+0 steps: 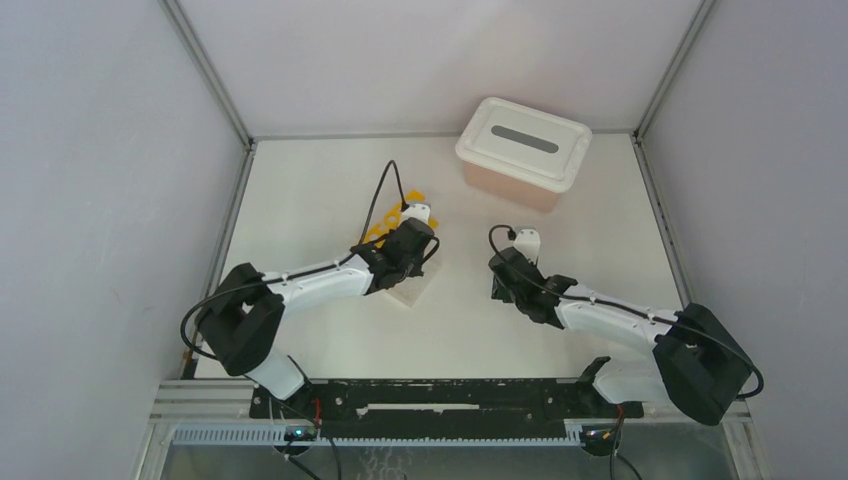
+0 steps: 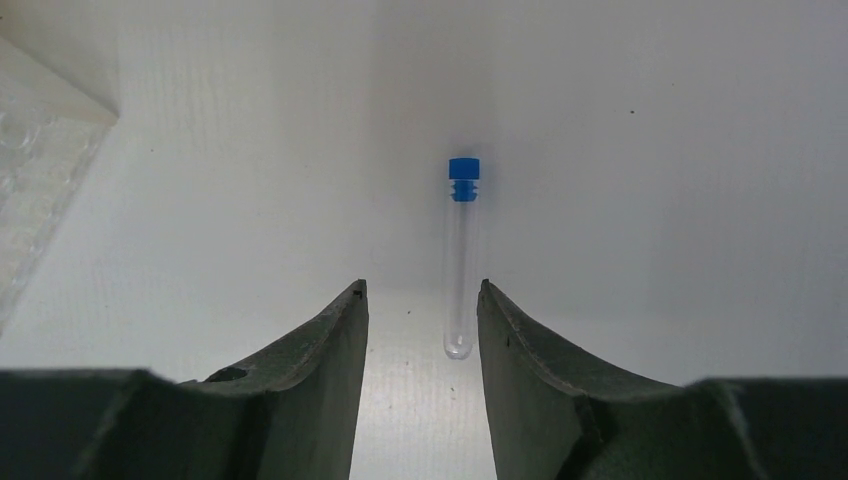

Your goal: Organize the chemistry lab equipment

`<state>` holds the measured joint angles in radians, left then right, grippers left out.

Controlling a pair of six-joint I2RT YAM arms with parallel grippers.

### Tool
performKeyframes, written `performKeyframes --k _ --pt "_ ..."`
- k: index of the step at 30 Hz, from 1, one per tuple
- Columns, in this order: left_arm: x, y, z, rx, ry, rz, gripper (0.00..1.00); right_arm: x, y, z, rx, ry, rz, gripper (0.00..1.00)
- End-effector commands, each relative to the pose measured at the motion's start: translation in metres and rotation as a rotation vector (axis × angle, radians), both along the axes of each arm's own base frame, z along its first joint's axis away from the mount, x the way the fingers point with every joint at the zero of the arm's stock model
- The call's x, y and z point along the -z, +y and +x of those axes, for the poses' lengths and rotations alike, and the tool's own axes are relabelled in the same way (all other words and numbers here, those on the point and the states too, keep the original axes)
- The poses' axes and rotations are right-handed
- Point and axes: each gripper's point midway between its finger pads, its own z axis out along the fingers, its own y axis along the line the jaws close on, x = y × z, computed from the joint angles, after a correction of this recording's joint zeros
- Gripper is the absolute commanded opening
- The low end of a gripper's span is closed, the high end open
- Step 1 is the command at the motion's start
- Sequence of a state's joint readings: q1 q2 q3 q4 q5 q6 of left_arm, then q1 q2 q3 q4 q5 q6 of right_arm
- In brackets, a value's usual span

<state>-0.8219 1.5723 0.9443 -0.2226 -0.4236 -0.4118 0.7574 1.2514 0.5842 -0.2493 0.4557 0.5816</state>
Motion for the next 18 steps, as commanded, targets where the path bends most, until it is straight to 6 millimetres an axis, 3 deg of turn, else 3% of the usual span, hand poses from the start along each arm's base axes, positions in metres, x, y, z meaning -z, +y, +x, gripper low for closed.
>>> performKeyframes --k 1,18 --pt "0.008 0.000 -0.003 -0.014 0.002 -0.008 0.24 0.002 -0.006 0.004 0.058 0.003 0.012 0.51" --pt "0.012 0.006 -0.007 -0.028 0.005 0.001 0.33 0.021 -0.011 0.002 0.098 0.059 0.001 0.51"
